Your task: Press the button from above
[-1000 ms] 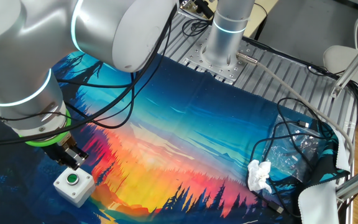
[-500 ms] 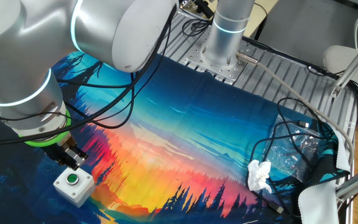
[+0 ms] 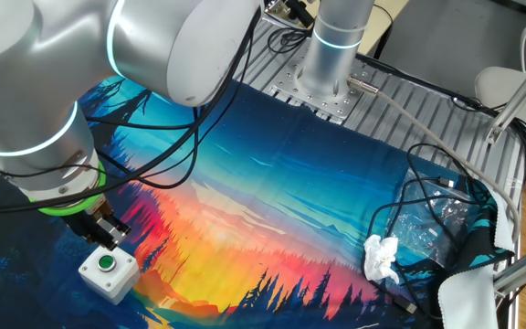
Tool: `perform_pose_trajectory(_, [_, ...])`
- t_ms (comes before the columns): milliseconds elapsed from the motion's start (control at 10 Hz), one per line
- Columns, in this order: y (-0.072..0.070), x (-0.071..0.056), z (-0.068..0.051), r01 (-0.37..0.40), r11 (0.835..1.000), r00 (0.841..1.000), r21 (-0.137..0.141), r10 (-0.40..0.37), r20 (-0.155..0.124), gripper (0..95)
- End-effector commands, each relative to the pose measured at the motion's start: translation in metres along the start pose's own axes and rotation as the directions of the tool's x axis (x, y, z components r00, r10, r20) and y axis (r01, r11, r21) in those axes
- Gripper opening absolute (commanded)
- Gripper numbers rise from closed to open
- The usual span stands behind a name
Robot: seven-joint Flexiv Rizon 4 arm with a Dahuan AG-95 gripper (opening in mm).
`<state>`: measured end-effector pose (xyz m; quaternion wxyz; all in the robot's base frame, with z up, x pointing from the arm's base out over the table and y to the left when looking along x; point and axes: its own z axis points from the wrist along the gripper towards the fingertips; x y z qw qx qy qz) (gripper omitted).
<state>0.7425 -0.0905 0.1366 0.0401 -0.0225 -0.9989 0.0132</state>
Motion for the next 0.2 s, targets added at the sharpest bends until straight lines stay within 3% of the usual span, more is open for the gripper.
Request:
perform_pose_trajectory(100, [0.0002, -0.0002, 0.0, -0.006, 1.0, 1.0, 0.0, 0.006, 0.0, 0.0])
perform_pose_trajectory(200, [0.0003, -0.0003, 0.0001, -0.005, 1.0, 1.0, 0.0, 0.005, -0.001, 0.0])
